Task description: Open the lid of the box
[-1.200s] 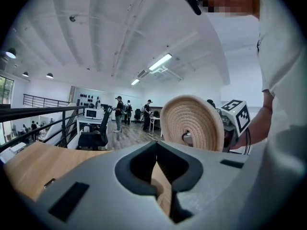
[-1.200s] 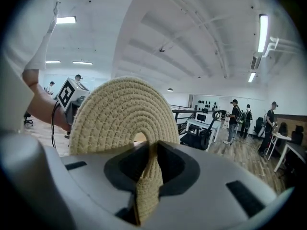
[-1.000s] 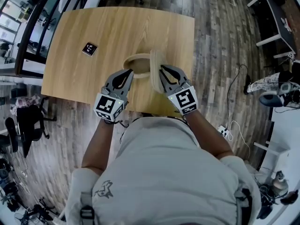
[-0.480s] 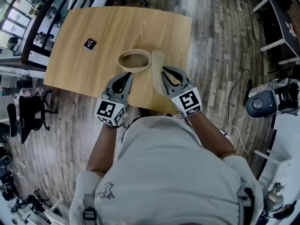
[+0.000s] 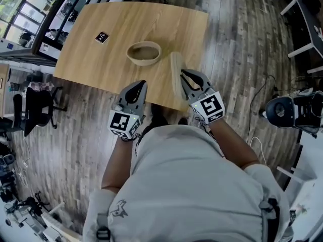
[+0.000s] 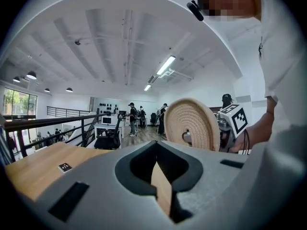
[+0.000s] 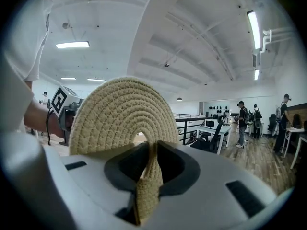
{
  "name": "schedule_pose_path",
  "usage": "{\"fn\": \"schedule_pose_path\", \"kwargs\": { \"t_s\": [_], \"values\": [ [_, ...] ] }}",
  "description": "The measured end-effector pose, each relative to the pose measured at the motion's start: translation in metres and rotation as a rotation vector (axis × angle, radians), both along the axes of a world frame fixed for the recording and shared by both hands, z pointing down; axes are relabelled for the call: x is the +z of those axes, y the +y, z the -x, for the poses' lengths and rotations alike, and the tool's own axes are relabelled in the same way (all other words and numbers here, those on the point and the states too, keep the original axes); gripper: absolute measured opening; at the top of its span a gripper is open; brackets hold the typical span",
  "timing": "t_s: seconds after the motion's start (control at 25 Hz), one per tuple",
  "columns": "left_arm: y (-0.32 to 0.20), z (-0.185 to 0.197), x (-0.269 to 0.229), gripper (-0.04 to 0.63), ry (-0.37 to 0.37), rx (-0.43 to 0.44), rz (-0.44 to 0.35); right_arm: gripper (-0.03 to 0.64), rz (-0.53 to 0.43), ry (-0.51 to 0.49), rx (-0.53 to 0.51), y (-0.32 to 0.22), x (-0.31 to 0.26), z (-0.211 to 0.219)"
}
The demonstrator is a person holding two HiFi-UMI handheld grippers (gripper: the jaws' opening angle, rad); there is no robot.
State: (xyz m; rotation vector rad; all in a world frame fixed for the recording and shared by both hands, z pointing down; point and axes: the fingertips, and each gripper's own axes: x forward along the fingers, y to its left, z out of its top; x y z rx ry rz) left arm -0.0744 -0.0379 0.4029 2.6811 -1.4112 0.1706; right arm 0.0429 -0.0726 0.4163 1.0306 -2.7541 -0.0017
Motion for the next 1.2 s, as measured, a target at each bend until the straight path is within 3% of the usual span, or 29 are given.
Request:
{"fn": "schedule_pose_path", "kwargs": {
  "t_s": [0.44,0.8,1.2],
  "values": [
    [0.061,0.011,-0.011,0.006,-0.025,-0.060,-0.009,0.061,-0.016,-0.024,-0.027,0.046,-0.008,-0.008],
    [0.107,0.025,-0.004,0.006,-0.017,-0.016,0.006,0.063,-0.008,-0.021,-0.032,0.095,-0.010,0.012],
    [0.167,0.069,-0.012,0.006,0.013,0.016,-0.005,0.063,-0.015,-0.045,0.019,0.155,-0.016,0.056]
  ]
}}
